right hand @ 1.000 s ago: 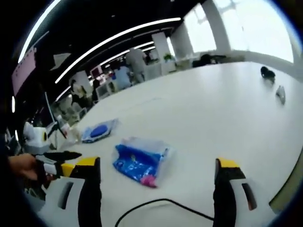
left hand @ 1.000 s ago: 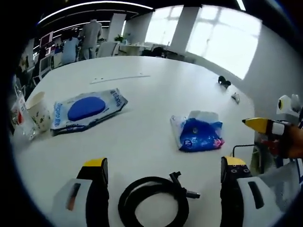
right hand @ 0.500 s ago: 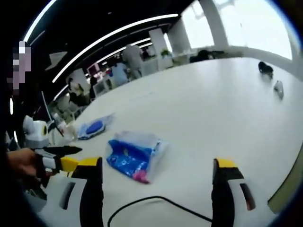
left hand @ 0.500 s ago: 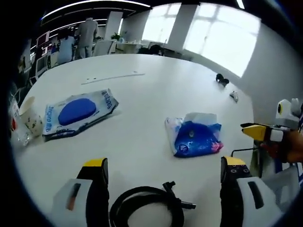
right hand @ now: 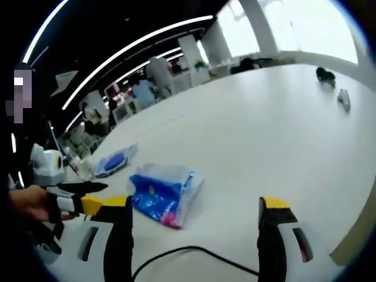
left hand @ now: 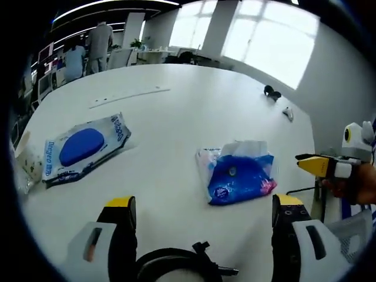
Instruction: Arrange the tabletop items into an orderly group along one side of the table until the central work area is clear of visible clutter.
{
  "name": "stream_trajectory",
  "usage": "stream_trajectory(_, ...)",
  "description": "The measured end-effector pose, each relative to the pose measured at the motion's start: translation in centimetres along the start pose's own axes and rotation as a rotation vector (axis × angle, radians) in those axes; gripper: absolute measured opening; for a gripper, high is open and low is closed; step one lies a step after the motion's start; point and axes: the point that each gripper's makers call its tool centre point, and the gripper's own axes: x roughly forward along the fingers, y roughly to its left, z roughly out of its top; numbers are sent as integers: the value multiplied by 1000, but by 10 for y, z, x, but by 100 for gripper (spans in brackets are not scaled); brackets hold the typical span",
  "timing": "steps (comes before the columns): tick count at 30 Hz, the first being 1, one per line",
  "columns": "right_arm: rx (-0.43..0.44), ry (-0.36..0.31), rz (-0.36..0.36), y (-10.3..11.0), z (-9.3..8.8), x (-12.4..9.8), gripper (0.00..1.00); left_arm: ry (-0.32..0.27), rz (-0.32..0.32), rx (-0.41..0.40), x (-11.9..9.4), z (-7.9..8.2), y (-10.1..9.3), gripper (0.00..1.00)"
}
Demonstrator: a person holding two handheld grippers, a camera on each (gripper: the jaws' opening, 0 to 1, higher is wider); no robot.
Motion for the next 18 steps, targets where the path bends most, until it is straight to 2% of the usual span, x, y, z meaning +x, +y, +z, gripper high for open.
stream_trajectory(8, 6, 1, 13, 5, -4, 11, 77, 22, -18, 57, 17, 7, -10, 93)
stream_trajectory(12, -13, -15, -1, 2, -2, 14, 65, 31, -20, 80, 26, 11, -14, 90)
stream_trajectory(18, -7, -16, -4, 1, 0, 23, 61, 48, -26, 113, 39, 15, -20, 89)
